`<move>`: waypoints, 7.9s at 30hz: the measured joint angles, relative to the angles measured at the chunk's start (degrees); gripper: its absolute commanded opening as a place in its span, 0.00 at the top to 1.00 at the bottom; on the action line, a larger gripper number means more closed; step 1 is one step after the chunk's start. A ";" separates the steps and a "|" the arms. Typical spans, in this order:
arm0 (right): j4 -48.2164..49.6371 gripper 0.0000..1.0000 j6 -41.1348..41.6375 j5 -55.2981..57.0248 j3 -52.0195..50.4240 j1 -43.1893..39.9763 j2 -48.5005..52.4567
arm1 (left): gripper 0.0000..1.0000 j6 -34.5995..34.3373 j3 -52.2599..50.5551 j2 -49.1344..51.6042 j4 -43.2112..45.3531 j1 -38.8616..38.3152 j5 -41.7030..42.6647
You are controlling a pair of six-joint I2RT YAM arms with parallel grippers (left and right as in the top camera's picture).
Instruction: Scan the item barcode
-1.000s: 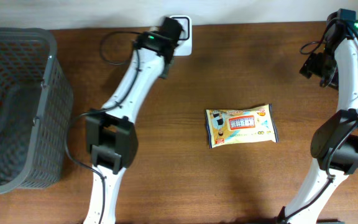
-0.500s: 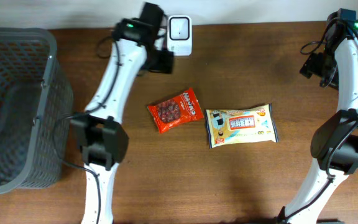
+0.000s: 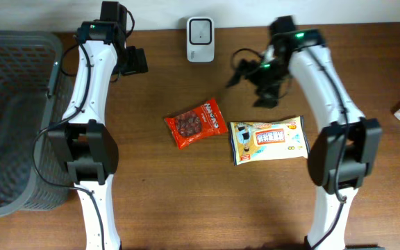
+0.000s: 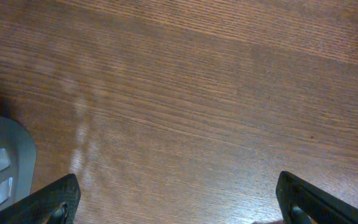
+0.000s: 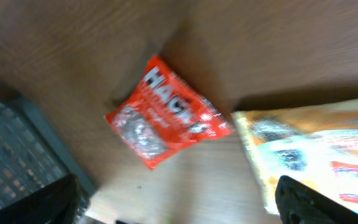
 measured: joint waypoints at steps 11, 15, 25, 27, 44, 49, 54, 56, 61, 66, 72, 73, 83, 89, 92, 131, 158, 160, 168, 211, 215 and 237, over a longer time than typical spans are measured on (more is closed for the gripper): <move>9.99 0.01 48.87 9.57 -3.74 19.82 6.78 | 0.01 -0.37 0.00 0.00 0.13 0.00 0.00; 10.25 0.14 50.07 12.20 -3.74 19.71 10.43 | 0.01 -0.39 0.00 0.00 0.13 0.00 0.00; 9.57 0.93 26.23 20.28 -2.73 18.64 9.99 | 0.01 -0.39 0.00 0.00 0.11 0.00 0.00; 9.53 0.92 17.75 20.74 -0.02 17.03 10.27 | 0.01 -0.39 0.00 0.00 0.11 0.00 0.02; 53.51 0.96 -24.65 34.69 18.12 12.15 19.37 | 0.01 -0.42 -0.07 0.00 0.13 0.00 0.00; 55.15 0.96 -24.79 42.42 18.14 11.54 21.18 | 0.01 -0.42 -0.07 0.00 0.13 0.00 0.00; 48.19 0.96 -25.31 50.18 18.12 5.46 18.34 | 0.01 -0.42 -0.07 0.00 0.15 0.00 0.00; 41.44 0.96 -25.55 55.21 18.16 -1.77 11.17 | 0.01 -0.42 -0.07 0.00 0.15 0.00 -0.02; 15.89 0.96 -25.57 58.66 17.18 -27.91 3.96 | 0.01 -0.44 -0.07 0.00 0.11 0.00 0.00; 18.12 0.20 -25.55 56.11 3.52 -44.85 4.68 | 0.01 -0.42 -0.07 0.00 0.13 0.00 -0.02; 20.02 0.01 -25.57 50.77 1.16 -49.29 3.67 | 0.01 -0.42 -0.07 0.00 0.15 0.00 0.00; 19.96 0.01 -25.57 50.53 1.14 -48.19 1.64 | 0.01 -0.42 -0.07 0.00 0.13 0.00 0.00; -17.05 0.01 -25.86 23.43 -7.72 -16.00 -14.16 | 0.01 -0.42 -0.15 0.00 0.15 0.00 -0.02; 4.46 0.01 -23.80 18.25 -35.82 -0.09 -13.66 | 0.01 -0.42 -0.17 0.00 -0.04 0.00 -0.02; 9.55 0.01 -21.31 16.96 -38.40 6.97 -13.53 | 0.01 -0.42 -0.17 0.00 0.11 0.00 -0.02; -4.17 0.01 -22.58 31.89 -15.23 -32.00 -13.79 | 1.00 0.52 -18.29 3.87 6.47 -28.06 28.33; -4.20 0.01 -22.58 31.89 -15.19 -32.00 -13.79 | 0.93 -1.46 18.80 4.35 -23.45 -21.22 -12.59; -4.20 0.01 -22.60 31.89 -15.19 -32.00 -13.79 | 0.93 -1.68 18.80 4.35 -23.45 -22.93 -10.93; -4.20 0.01 -22.58 31.89 -15.19 -32.00 -13.79 | 0.59 -1.84 18.78 4.35 -12.85 -29.73 15.56; -4.17 0.01 -22.60 31.89 -15.19 -32.00 -13.79 | 0.05 -5.44 25.57 13.84 -20.00 -22.10 8.13; -4.20 0.01 -22.58 31.89 -15.19 -32.00 -13.79 | 0.01 -5.09 26.67 8.59 -25.03 -17.27 7.30; -4.17 0.02 -22.58 31.89 -15.19 -32.00 -13.79 | 1.00 0.76 17.79 7.98 -20.55 -13.05 -7.87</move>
